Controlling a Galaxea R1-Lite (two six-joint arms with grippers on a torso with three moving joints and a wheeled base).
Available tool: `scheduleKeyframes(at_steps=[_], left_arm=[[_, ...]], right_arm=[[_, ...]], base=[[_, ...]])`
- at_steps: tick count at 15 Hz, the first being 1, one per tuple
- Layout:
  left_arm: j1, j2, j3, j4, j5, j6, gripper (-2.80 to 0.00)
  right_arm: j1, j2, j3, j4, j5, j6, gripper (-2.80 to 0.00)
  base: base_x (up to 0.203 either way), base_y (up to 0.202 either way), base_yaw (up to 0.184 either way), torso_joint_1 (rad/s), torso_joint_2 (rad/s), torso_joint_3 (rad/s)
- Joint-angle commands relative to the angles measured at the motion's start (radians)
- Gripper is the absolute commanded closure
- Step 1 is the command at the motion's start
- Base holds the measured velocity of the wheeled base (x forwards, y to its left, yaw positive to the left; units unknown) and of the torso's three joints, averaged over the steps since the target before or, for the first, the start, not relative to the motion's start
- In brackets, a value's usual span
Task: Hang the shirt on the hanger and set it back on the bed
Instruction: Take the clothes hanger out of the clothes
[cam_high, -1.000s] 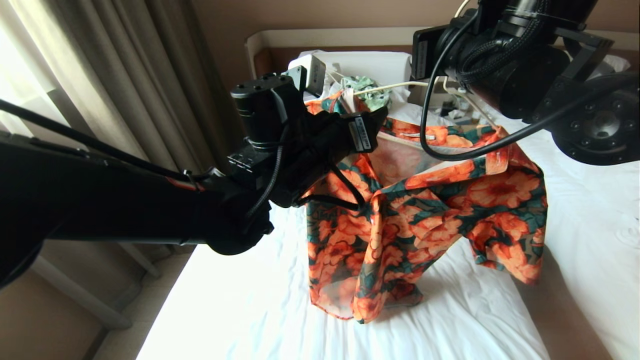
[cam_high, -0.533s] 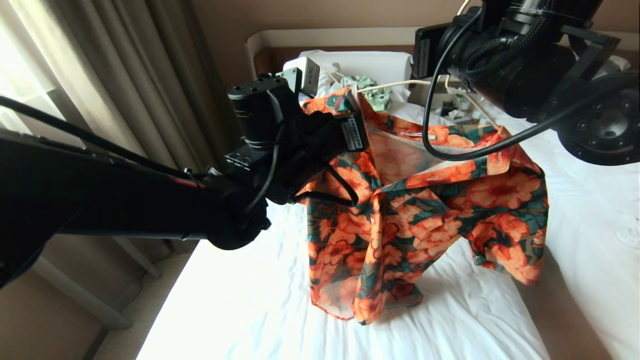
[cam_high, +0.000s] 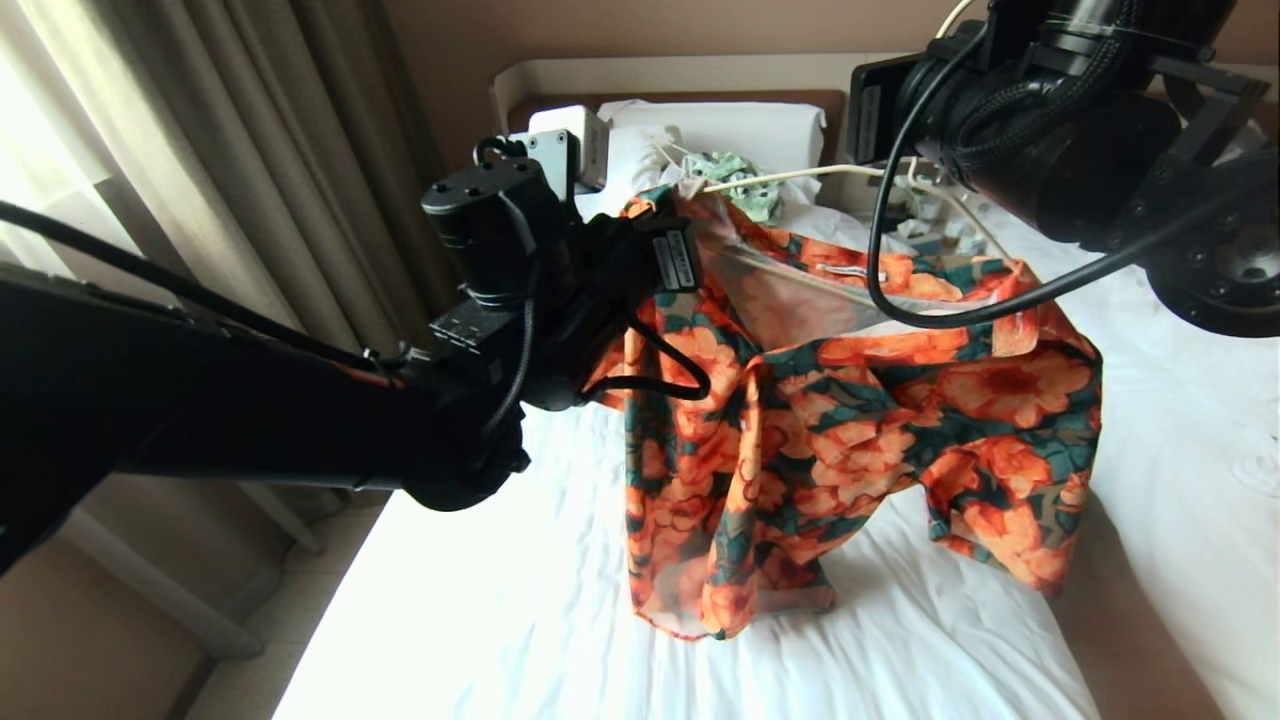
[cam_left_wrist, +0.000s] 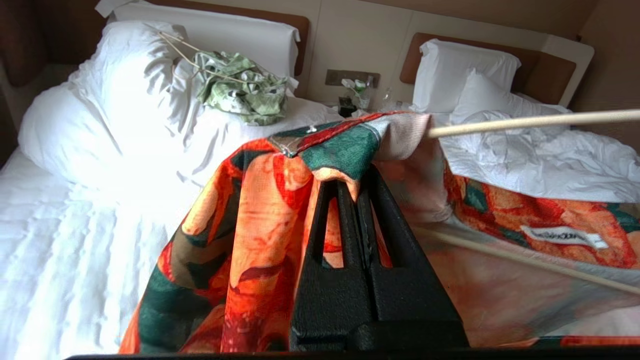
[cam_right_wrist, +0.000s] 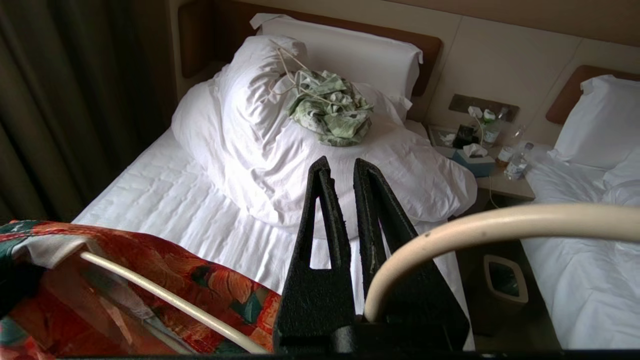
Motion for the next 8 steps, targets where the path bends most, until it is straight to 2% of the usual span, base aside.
scheduleKeyframes(at_steps=[1, 5, 8], left_arm=[[0.011, -0.023, 0.043, -0.01, 0.003, 0.002, 0.0], [0.063, -0.042, 0.096, -0.007, 0.004, 0.002, 0.0], [0.124, -0.035, 0.098, -0.003, 0.004, 0.007, 0.0]], right_arm=[[-0.004, 0.003, 0.0, -0.002, -0.002, -0.004, 0.0], [-0.038, 0.04, -0.002, -0.004, -0.002, -0.011, 0.0], [-0.025, 0.043, 0.002, -0.004, -0.002, -0.011, 0.0]], base=[[0.0, 0.0, 0.0, 0.0, 0.0, 0.0], [0.0, 0.0, 0.0, 0.0, 0.0, 0.0], [0.0, 0.0, 0.0, 0.0, 0.0, 0.0]])
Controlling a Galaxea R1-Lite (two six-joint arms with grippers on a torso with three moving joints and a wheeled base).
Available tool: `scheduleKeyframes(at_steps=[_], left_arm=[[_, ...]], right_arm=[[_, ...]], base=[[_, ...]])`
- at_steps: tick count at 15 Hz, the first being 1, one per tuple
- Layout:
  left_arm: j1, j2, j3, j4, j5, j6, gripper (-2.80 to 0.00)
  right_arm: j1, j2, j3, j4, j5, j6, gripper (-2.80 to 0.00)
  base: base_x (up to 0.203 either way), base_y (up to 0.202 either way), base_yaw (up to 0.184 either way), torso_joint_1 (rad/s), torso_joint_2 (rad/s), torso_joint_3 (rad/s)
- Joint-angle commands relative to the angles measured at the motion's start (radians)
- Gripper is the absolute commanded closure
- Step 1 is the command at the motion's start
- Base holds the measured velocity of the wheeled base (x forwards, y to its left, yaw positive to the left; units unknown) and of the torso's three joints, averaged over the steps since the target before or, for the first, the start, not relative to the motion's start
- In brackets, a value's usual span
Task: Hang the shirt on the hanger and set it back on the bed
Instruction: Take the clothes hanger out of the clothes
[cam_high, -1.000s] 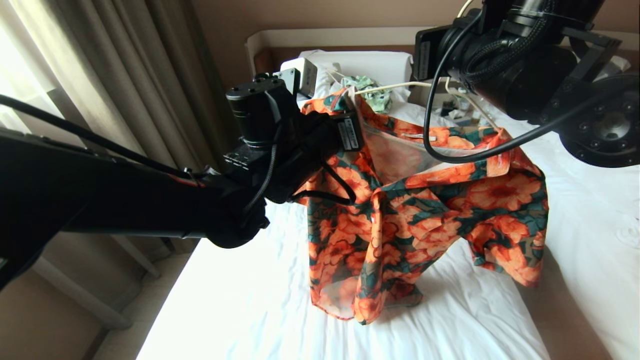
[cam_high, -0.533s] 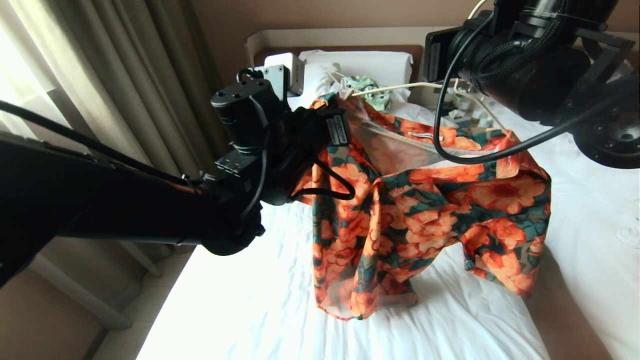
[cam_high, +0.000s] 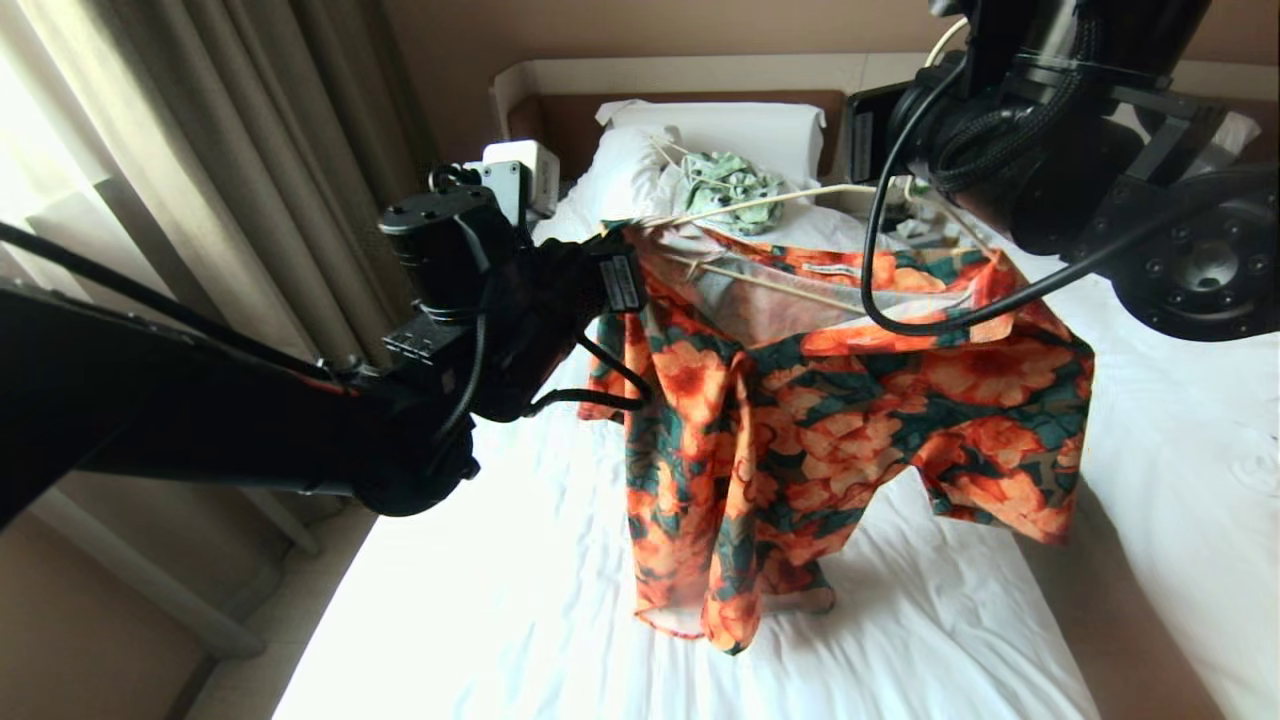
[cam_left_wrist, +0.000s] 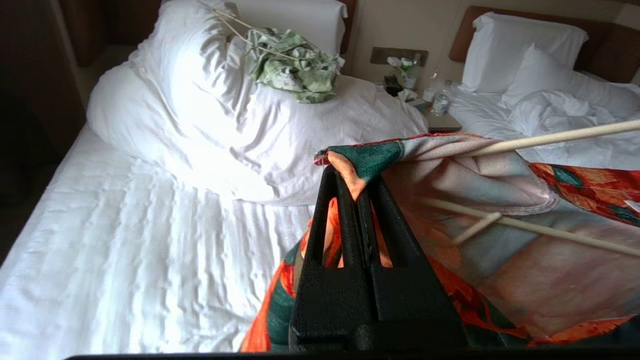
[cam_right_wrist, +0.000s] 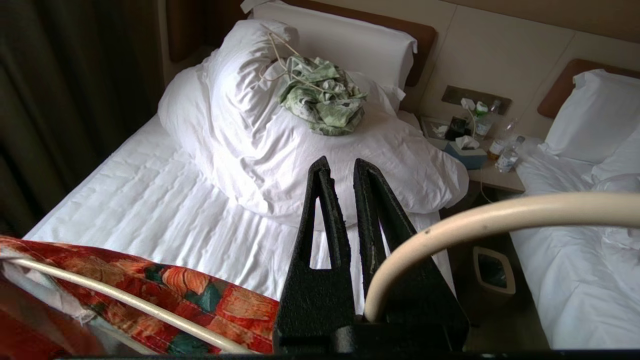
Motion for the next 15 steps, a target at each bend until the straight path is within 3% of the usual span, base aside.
scheduleKeyframes(at_steps=[1, 10, 15], left_arm=[[0.039, 0.002, 0.002, -0.008, 0.001, 0.006, 0.0], [0.065, 0.041, 0.171, -0.019, -0.001, 0.009, 0.0], [0.075, 0.098, 0.262, -0.149, 0.001, 0.022, 0.0]], right_arm=[[0.008, 0.012, 0.002, -0.002, -0.003, -0.003, 0.0], [0.011, 0.094, -0.006, -0.046, -0.003, -0.013, 0.0], [0.022, 0.212, -0.065, -0.124, -0.006, -0.037, 0.0]], base=[[0.0, 0.0, 0.0, 0.0, 0.0, 0.0], [0.0, 0.0, 0.0, 0.0, 0.0, 0.0], [0.0, 0.0, 0.0, 0.0, 0.0, 0.0]])
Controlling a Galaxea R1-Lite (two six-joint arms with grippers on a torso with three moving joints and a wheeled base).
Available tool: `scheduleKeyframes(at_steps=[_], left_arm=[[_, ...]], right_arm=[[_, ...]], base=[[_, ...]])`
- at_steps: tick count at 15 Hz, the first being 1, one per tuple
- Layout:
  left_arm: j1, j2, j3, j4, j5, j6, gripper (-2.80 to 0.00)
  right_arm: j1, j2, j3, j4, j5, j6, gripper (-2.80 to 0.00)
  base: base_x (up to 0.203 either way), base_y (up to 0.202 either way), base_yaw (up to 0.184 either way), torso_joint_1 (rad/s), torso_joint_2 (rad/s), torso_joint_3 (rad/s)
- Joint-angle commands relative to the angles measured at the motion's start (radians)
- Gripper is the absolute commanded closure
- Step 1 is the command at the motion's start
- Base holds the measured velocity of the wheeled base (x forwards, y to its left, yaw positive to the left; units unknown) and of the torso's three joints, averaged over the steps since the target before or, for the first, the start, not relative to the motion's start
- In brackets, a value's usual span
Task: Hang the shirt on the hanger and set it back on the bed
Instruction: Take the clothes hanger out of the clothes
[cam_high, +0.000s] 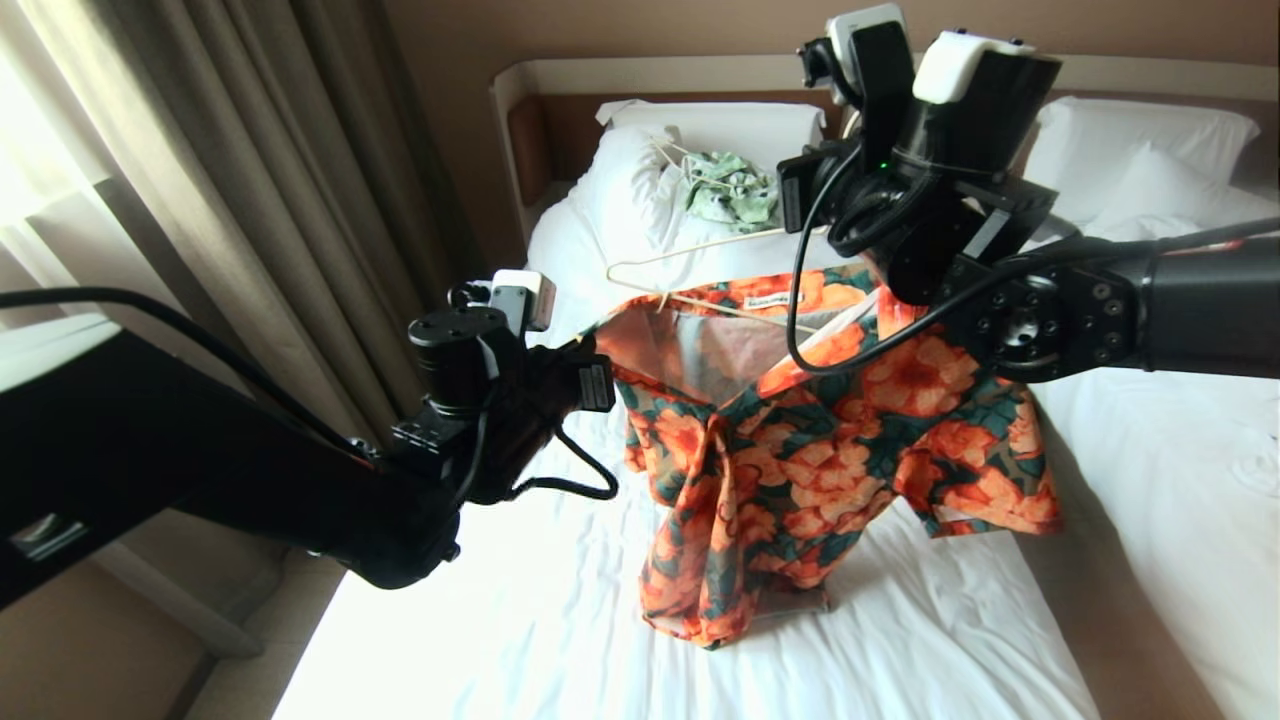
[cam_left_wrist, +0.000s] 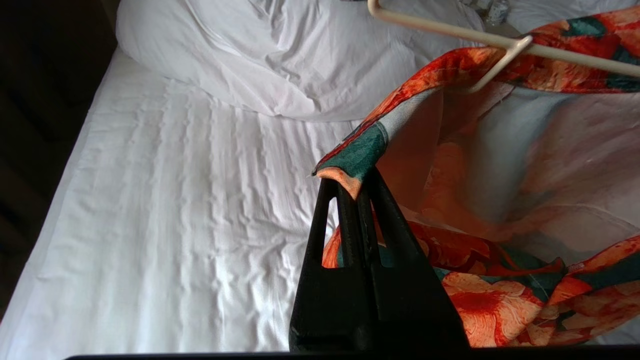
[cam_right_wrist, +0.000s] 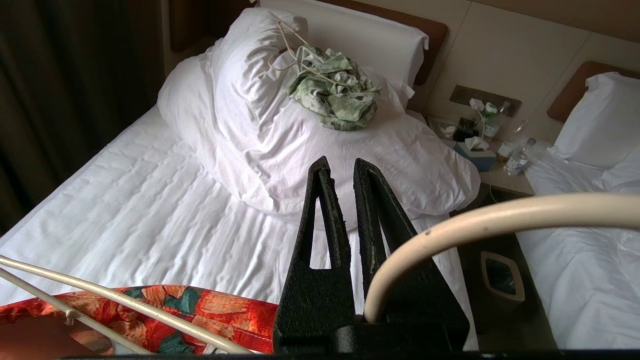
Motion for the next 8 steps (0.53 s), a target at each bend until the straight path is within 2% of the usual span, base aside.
scheduleKeyframes(at_steps=[1, 8], left_arm=[[0.007, 0.049, 0.019, -0.068, 0.004, 0.008, -2.8], [0.098, -0.027, 0.209, -0.111, 0.001, 0.01, -2.8]], right_arm=[[0.011, 0.052, -0.006, -0.005, -0.003, -0.003, 0.0], [0.033, 0.139, -0.037, -0.04, -0.007, 0.001, 0.0]], base=[[0.0, 0.0, 0.0, 0.0, 0.0, 0.0], [0.0, 0.0, 0.0, 0.0, 0.0, 0.0]])
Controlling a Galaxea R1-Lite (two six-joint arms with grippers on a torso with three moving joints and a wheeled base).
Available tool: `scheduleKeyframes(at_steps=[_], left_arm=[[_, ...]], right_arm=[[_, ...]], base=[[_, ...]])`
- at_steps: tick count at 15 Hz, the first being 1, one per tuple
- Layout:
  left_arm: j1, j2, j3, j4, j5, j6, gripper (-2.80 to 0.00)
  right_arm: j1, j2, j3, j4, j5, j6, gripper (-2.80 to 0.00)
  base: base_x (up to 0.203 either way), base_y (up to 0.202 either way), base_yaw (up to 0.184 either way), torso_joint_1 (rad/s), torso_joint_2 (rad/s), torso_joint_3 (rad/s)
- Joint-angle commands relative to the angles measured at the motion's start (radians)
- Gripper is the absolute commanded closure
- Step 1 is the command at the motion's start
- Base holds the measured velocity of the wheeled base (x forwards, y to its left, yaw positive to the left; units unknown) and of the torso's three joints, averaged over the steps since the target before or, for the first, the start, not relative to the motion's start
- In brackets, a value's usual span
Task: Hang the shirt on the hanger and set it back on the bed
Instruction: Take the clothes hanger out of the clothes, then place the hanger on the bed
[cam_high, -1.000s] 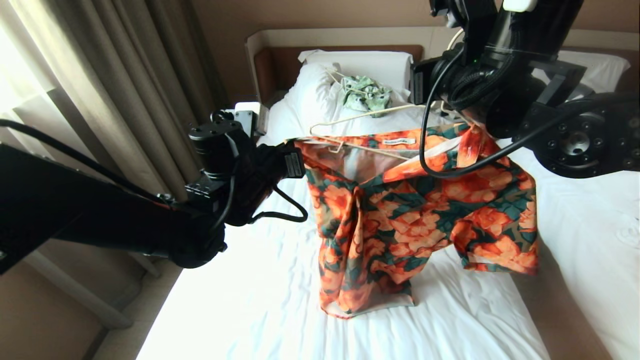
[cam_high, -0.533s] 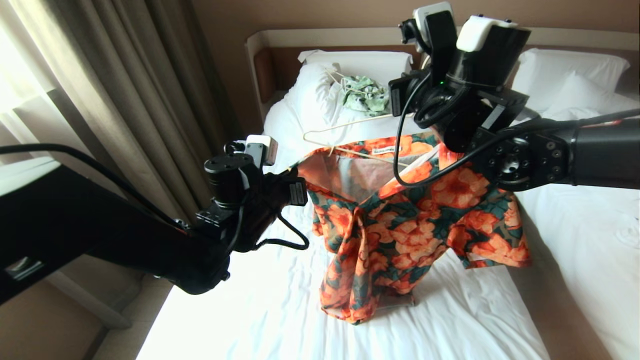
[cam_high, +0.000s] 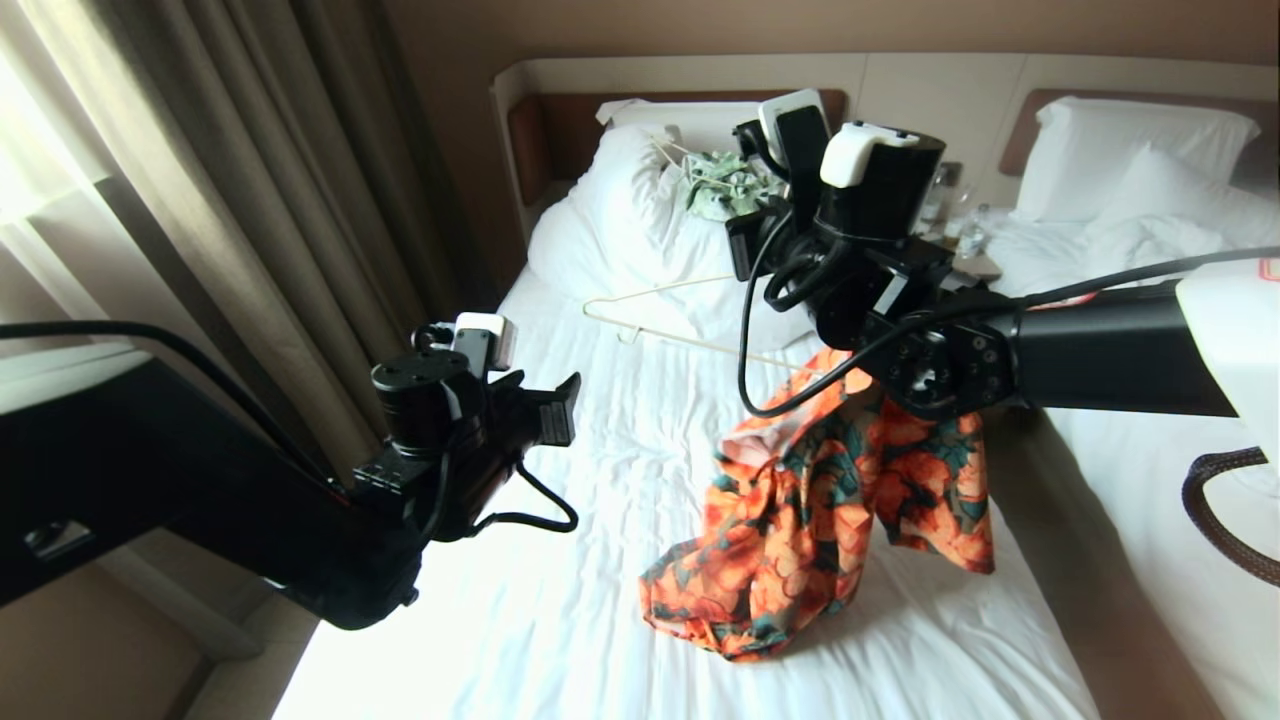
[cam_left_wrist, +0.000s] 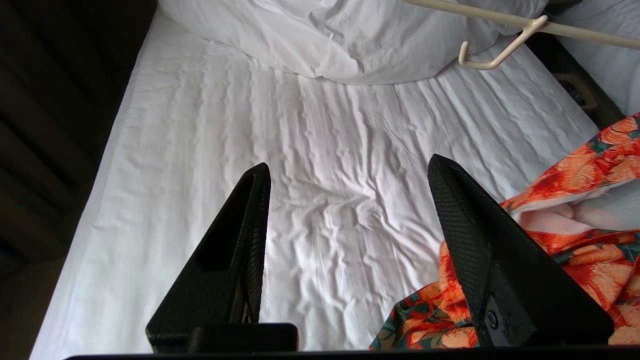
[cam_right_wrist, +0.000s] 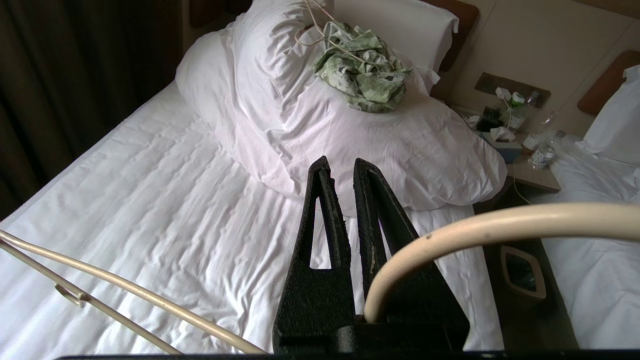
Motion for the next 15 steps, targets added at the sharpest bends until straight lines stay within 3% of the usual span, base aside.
scheduleKeyframes(at_steps=[1, 2, 4, 7, 11, 13, 15], left_arm=[[0.032, -0.038, 0.06, -0.012, -0.004, -0.004, -2.8], [0.061, -0.045, 0.114, -0.04, -0.016, -0.004, 0.0], [0.162, -0.063, 0.207, -0.177, -0.046, 0.001, 0.0], [0.353, -0.155, 0.278, -0.219, -0.085, 0.013, 0.0], [0.595, -0.315, 0.418, -0.225, -0.251, 0.016, 0.0], [0.651, -0.352, 0.447, -0.225, -0.29, 0.016, 0.0], [0.653, -0.343, 0.459, -0.225, -0.293, 0.016, 0.0]], right_arm=[[0.0, 0.026, 0.002, -0.012, -0.003, -0.001, 0.0], [-0.001, 0.03, 0.003, -0.02, -0.005, 0.0, 0.0], [-0.002, 0.039, 0.029, -0.026, -0.005, 0.003, 0.0], [-0.006, 0.053, 0.152, -0.045, -0.001, 0.048, 0.0], [-0.044, 0.139, 0.314, -0.045, -0.004, 0.109, 0.0], [-0.054, 0.134, 0.426, -0.048, -0.006, 0.108, 0.0], [-0.064, 0.11, 0.563, -0.055, -0.009, 0.103, 0.0]], base=[[0.0, 0.0, 0.0, 0.0, 0.0, 0.0], [0.0, 0.0, 0.0, 0.0, 0.0, 0.0], [0.0, 0.0, 0.0, 0.0, 0.0, 0.0], [0.0, 0.0, 0.0, 0.0, 0.0, 0.0], [0.0, 0.0, 0.0, 0.0, 0.0, 0.0], [0.0, 0.0, 0.0, 0.0, 0.0, 0.0], [0.0, 0.0, 0.0, 0.0, 0.0, 0.0]])
